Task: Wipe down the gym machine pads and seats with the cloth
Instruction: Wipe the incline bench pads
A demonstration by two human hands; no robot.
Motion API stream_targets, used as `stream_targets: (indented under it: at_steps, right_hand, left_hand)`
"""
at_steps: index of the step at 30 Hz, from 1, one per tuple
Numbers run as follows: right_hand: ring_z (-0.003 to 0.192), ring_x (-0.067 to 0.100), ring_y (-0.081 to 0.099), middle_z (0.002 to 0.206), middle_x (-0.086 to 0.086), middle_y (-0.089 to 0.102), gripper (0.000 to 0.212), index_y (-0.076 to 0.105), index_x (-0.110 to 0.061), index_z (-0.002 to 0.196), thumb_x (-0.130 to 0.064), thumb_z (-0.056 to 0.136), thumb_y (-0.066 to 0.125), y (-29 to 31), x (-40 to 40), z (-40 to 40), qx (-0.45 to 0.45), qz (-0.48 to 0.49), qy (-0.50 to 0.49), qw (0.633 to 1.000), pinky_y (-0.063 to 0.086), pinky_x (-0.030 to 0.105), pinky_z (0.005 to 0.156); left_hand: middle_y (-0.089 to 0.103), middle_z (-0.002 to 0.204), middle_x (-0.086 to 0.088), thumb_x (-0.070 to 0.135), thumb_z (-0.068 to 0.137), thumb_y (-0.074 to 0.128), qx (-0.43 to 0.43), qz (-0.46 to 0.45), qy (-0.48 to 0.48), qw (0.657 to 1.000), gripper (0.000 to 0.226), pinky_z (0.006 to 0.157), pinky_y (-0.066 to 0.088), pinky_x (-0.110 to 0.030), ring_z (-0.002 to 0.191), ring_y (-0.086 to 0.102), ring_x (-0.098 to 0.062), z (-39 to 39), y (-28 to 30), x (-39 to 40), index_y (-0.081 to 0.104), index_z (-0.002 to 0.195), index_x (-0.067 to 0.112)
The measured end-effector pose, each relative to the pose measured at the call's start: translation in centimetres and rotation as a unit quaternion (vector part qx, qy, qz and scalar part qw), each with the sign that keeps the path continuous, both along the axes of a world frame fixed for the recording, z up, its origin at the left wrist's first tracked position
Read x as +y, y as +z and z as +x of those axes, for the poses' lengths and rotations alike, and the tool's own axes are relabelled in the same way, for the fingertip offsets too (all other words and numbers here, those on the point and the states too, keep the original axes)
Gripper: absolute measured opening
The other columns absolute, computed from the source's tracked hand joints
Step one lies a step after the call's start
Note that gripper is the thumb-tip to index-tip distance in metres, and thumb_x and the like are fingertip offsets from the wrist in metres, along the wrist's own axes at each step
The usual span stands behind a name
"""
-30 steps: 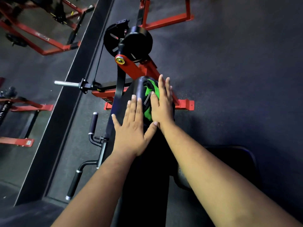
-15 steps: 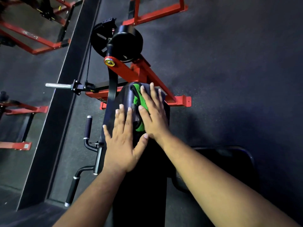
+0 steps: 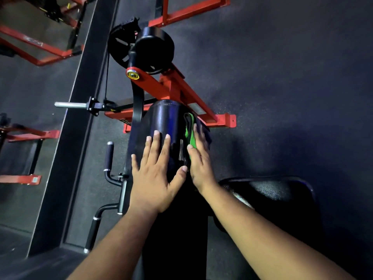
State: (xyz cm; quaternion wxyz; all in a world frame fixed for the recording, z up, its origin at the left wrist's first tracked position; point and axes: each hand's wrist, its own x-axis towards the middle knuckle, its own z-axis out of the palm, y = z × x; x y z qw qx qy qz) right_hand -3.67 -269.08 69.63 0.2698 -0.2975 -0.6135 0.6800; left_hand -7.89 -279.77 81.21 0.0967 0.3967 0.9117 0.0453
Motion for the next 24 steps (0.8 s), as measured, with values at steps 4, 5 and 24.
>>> stream_targets:
  at_steps: [4, 5, 24]
  right_hand:
    - [0.158, 0.014, -0.006, 0.167, -0.013, -0.001, 0.058, 0.007, -0.041, 0.154, -0.047, 0.102, 0.03, -2.4, 3.2, -1.6, -0.024, 0.063, 0.021, 0.998, -0.005, 0.038, 0.127]
    - [0.158, 0.019, -0.008, 0.169, -0.006, -0.001, 0.057, 0.005, -0.038, 0.153, -0.045, 0.103, 0.03, -4.0, 4.0, -2.2, -0.053, 0.064, 0.026, 0.996, -0.005, 0.042, 0.127]
    - [0.158, 0.018, 0.01, 0.17, 0.006, 0.017, 0.06, 0.022, -0.022, 0.16, -0.042, 0.105, 0.038, 1.2, -2.3, 2.4, 0.011, 0.114, 0.031, 0.993, 0.014, 0.04, 0.127]
  left_hand:
    - [-0.012, 0.17, 0.015, 0.071, 0.091, 0.029, 0.001, 0.002, -0.002, 1.0, 0.084, 0.124, 0.007, -0.064, 0.157, -0.012, -0.009, 0.0, 0.0, 0.1, 0.004, 0.163, 0.036]
    - [-0.012, 0.17, 0.015, 0.071, 0.091, 0.029, 0.002, -0.001, 0.0, 1.0, 0.084, 0.124, 0.006, -0.063, 0.157, -0.012, -0.009, 0.1, 0.0, 0.0, 0.005, 0.163, 0.035]
    - [-0.008, 0.17, 0.015, 0.085, 0.088, 0.01, -0.014, 0.023, 0.004, 1.0, 0.097, 0.124, 0.01, -0.062, 0.157, -0.009, -0.007, 0.1, 0.3, 0.0, -0.006, 0.163, 0.027]
